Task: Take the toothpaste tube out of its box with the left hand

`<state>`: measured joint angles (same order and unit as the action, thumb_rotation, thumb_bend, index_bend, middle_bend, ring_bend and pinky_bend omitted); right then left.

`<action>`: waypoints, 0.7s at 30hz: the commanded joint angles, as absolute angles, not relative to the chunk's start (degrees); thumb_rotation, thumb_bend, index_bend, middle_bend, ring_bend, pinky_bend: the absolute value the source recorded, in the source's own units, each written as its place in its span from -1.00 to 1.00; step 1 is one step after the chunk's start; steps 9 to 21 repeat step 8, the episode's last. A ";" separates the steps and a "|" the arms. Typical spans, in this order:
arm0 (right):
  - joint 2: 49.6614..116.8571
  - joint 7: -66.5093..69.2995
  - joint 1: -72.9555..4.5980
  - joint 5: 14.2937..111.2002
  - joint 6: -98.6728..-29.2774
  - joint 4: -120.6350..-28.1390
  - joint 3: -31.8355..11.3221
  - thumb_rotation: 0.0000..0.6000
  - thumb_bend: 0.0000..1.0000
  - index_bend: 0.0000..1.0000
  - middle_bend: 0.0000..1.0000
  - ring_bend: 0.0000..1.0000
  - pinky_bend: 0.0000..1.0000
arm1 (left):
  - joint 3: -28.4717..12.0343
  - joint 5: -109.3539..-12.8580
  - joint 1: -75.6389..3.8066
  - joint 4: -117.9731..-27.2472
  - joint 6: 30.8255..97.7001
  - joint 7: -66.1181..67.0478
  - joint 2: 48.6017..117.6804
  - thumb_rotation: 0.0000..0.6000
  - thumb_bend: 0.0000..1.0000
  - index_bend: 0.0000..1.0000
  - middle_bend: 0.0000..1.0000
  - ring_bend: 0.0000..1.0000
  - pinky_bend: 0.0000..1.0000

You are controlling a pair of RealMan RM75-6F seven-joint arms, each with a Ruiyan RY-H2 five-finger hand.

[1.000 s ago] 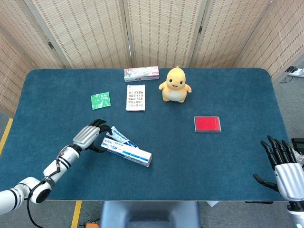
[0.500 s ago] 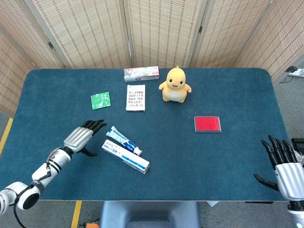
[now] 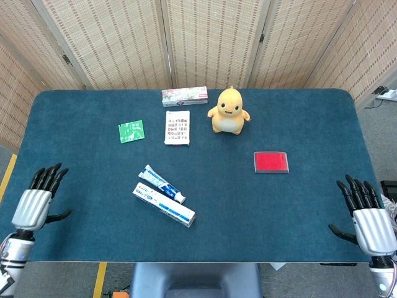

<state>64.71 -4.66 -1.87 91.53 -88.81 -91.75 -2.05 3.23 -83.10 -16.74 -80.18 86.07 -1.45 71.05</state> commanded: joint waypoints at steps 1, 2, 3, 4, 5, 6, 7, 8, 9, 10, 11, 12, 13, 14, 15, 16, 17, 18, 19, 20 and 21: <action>64.88 -5.65 -2.26 91.01 -88.05 -92.25 -2.23 1.00 -0.79 -1.00 -1.00 -1.00 -1.00 | 4.64 -86.20 -13.21 -80.93 89.79 1.48 71.29 1.00 -0.67 -1.00 -1.00 -1.00 -1.00; 64.89 -5.80 -2.26 91.08 -88.08 -92.38 -2.20 1.00 -0.79 -1.00 -1.00 -1.00 -1.00 | 4.92 -86.44 -13.14 -81.53 89.21 1.10 70.85 1.00 -0.67 -1.00 -1.00 -1.00 -1.00; 64.88 -5.94 -2.22 91.27 -88.19 -92.47 -2.10 1.00 -0.79 -1.00 -1.00 -1.00 -1.00 | 5.23 -86.79 -13.20 -82.29 88.30 0.42 70.23 1.00 -0.67 -1.00 -1.00 -1.00 -1.00; 64.85 -5.98 -2.17 91.43 -88.26 -92.49 -1.99 1.00 -0.79 -1.00 -1.00 -1.00 -1.00 | 5.36 -87.00 -13.25 -82.74 87.72 0.08 69.81 1.00 -0.67 -1.00 -1.00 -1.00 -1.00; 64.81 -5.93 -2.14 91.54 -88.32 -92.51 -1.91 1.00 -0.79 -1.00 -1.00 -1.00 -1.00 | 5.35 -87.09 -13.24 -83.11 87.36 0.11 69.53 1.00 -0.67 -1.00 -1.00 -1.00 -1.00; 64.76 -5.81 -2.09 91.61 -88.39 -92.52 -1.85 1.00 -0.79 -1.00 -1.00 -1.00 -1.00 | 5.24 -87.21 -13.18 -83.35 87.26 0.51 69.43 1.00 -0.67 -1.00 -1.00 -1.00 -1.00; 64.69 -5.68 -2.06 91.70 -88.45 -92.52 -1.79 1.00 -0.79 -1.00 -1.00 -1.00 -1.00 | 5.07 -87.43 -13.07 -83.53 87.26 1.14 69.49 1.00 -0.67 -0.99 -1.00 -1.00 -1.00; 64.66 -5.57 -2.04 91.77 -88.47 -92.47 -1.72 1.00 -0.79 -1.00 -1.00 -1.00 -1.00 | 5.01 -87.63 -13.00 -83.68 87.16 1.38 69.51 1.00 -0.67 -0.99 -1.00 -1.00 -1.00; 64.66 -5.57 -2.04 91.77 -88.47 -92.47 -1.72 1.00 -0.79 -1.00 -1.00 -1.00 -1.00 | 5.01 -87.63 -13.00 -83.68 87.16 1.38 69.51 1.00 -0.67 -0.99 -1.00 -1.00 -1.00; 64.66 -5.57 -2.04 91.77 -88.47 -92.47 -1.72 1.00 -0.79 -1.00 -1.00 -1.00 -1.00 | 5.01 -87.63 -13.00 -83.68 87.16 1.38 69.51 1.00 -0.67 -0.99 -1.00 -1.00 -1.00; 64.66 -5.57 -2.04 91.77 -88.47 -92.47 -1.72 1.00 -0.79 -1.00 -1.00 -1.00 -1.00 | 5.01 -87.63 -13.00 -83.68 87.16 1.38 69.51 1.00 -0.67 -0.99 -1.00 -1.00 -1.00; 64.66 -5.57 -2.04 91.77 -88.47 -92.47 -1.72 1.00 -0.79 -1.00 -1.00 -1.00 -1.00 | 5.01 -87.63 -13.00 -83.68 87.16 1.38 69.51 1.00 -0.67 -0.99 -1.00 -1.00 -1.00; 64.66 -5.57 -2.04 91.77 -88.47 -92.47 -1.72 1.00 -0.79 -1.00 -1.00 -1.00 -1.00 | 5.01 -87.63 -13.00 -83.68 87.16 1.38 69.51 1.00 -0.67 -0.99 -1.00 -1.00 -1.00; 64.66 -5.57 -2.04 91.77 -88.47 -92.47 -1.72 1.00 -0.79 -1.00 -1.00 -1.00 -1.00 | 5.01 -87.63 -13.00 -83.68 87.16 1.38 69.51 1.00 -0.67 -0.99 -1.00 -1.00 -1.00; 64.66 -5.57 -2.04 91.77 -88.47 -92.47 -1.72 1.00 -0.79 -1.00 -1.00 -1.00 -1.00 | 5.01 -87.63 -13.00 -83.68 87.16 1.38 69.51 1.00 -0.67 -0.99 -1.00 -1.00 -1.00; 64.66 -5.57 -2.04 91.77 -88.47 -92.47 -1.72 1.00 -0.79 -1.00 -1.00 -1.00 -1.00 | 5.01 -87.63 -13.00 -83.68 87.16 1.38 69.51 1.00 -0.67 -0.99 -1.00 -1.00 -1.00; 64.66 -5.57 -2.04 91.77 -88.47 -92.47 -1.72 1.00 -0.79 -1.00 -1.00 -1.00 -1.00 | 5.01 -87.63 -13.00 -83.68 87.16 1.38 69.51 1.00 -0.67 -0.99 -1.00 -1.00 -1.00; 64.66 -5.57 -2.04 91.77 -88.47 -92.47 -1.72 1.00 -0.79 -1.00 -1.00 -1.00 -1.00 | 5.01 -87.63 -13.00 -83.68 87.16 1.38 69.51 1.00 -0.67 -0.99 -1.00 -1.00 -1.00; 64.66 -5.57 -2.04 91.77 -88.47 -92.47 -1.72 1.00 -0.79 -1.00 -1.00 -1.00 -1.00 | 5.01 -87.63 -13.00 -83.68 87.16 1.38 69.51 1.00 -0.67 -0.99 -1.00 -1.00 -1.00; 64.66 -5.57 -2.04 91.77 -88.47 -92.47 -1.72 1.00 -0.79 -1.00 -1.00 -1.00 -1.00 | 5.01 -87.63 -13.00 -83.68 87.16 1.38 69.51 1.00 -0.67 -0.99 -1.00 -1.00 -1.00; 64.66 -5.57 -2.04 91.77 -88.47 -92.47 -1.72 1.00 -0.79 -1.00 -1.00 -1.00 -1.00 | 5.01 -87.63 -13.00 -83.68 87.16 1.38 69.51 1.00 -0.67 -0.99 -1.00 -1.00 -1.00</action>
